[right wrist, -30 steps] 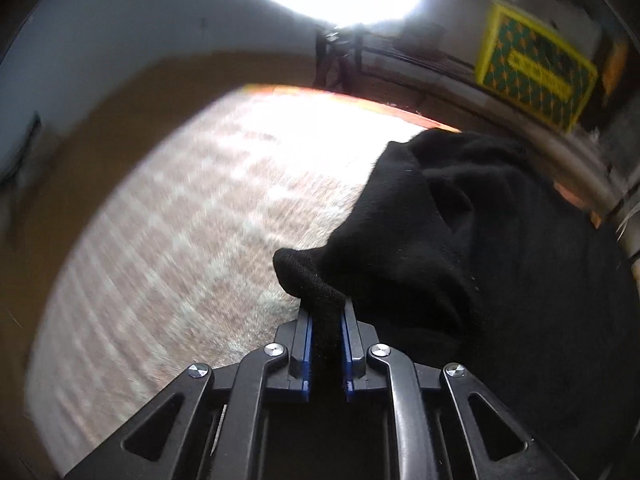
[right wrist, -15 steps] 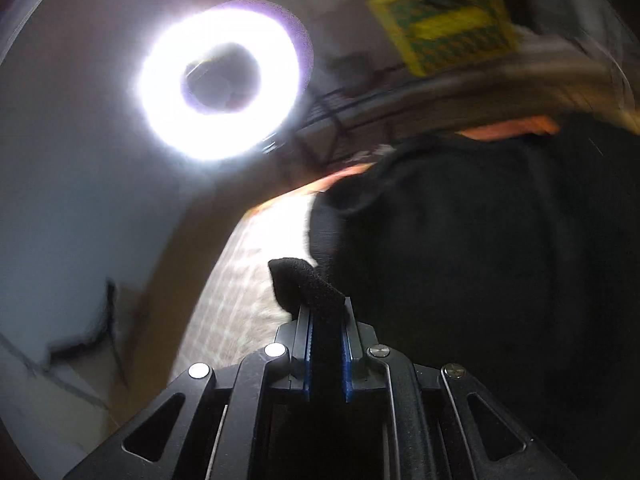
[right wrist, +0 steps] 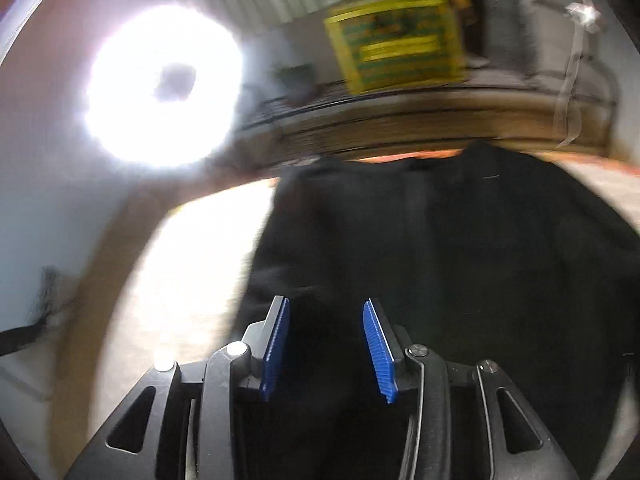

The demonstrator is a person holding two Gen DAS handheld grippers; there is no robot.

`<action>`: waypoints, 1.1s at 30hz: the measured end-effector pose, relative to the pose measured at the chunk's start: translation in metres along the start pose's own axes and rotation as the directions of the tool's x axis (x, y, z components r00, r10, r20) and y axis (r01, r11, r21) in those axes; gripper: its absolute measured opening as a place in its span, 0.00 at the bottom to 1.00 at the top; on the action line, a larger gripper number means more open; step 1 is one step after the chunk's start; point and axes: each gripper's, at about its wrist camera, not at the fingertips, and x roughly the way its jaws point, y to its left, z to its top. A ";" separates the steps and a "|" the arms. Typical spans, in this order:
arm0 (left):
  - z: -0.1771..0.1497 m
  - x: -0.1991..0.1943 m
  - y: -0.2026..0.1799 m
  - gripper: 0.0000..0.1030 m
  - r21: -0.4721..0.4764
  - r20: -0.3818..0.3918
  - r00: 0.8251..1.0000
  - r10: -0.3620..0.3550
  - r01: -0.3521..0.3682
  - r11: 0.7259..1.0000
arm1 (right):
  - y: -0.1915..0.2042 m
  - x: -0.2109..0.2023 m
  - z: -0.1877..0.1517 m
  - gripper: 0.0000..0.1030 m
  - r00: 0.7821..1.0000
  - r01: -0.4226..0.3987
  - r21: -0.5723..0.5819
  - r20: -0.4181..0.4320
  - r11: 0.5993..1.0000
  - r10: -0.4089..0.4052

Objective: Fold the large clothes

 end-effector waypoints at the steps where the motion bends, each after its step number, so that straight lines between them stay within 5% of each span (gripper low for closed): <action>1: 0.003 0.003 -0.004 0.06 0.004 0.000 1.000 0.004 -0.004 1.000 | 0.003 0.004 -0.003 0.42 0.999 -0.017 -0.006 -0.028 1.000 0.017; 4: 0.002 0.000 -0.004 0.06 0.014 0.004 1.000 0.014 -0.014 1.000 | 0.011 0.030 -0.004 0.42 0.994 -0.032 0.002 -0.100 0.999 0.032; 10: -0.003 -0.003 -0.006 0.06 0.038 0.012 0.999 0.041 -0.041 0.998 | -0.007 0.063 0.012 0.45 0.995 -0.026 0.111 -0.095 0.994 0.037; 13: -0.007 -0.008 -0.005 0.06 0.040 0.017 0.999 0.046 -0.047 0.998 | 0.004 0.059 0.016 0.04 0.997 0.034 0.037 -0.072 0.999 -0.032; 14: -0.007 -0.010 -0.006 0.06 0.040 0.019 0.999 0.048 -0.049 0.998 | 0.006 0.054 0.019 0.03 0.997 0.056 0.010 -0.052 0.998 -0.055; 18: -0.008 -0.011 -0.007 0.06 0.041 0.020 0.999 0.044 -0.045 0.998 | 0.001 0.023 0.031 0.02 0.988 0.153 -0.091 0.029 0.984 -0.151; 24: -0.008 0.009 -0.019 0.06 0.063 -0.022 0.999 0.030 -0.028 0.998 | -0.036 0.040 0.021 0.02 0.966 0.254 -0.094 -0.018 0.963 -0.256; 27: -0.010 0.013 -0.023 0.06 0.061 -0.053 0.999 0.004 -0.001 0.998 | -0.036 0.046 0.014 0.11 0.962 0.261 -0.141 -0.043 0.955 -0.270; 29: -0.012 0.010 -0.028 0.06 0.070 -0.060 0.997 -0.037 0.041 0.997 | -0.039 0.029 0.012 0.23 0.973 0.221 -0.125 -0.032 0.967 -0.226; 33: -0.028 -0.008 -0.044 0.06 0.138 -0.067 0.995 -0.069 0.078 0.987 | -0.043 -0.020 0.009 0.30 0.986 0.164 -0.114 0.015 0.980 -0.163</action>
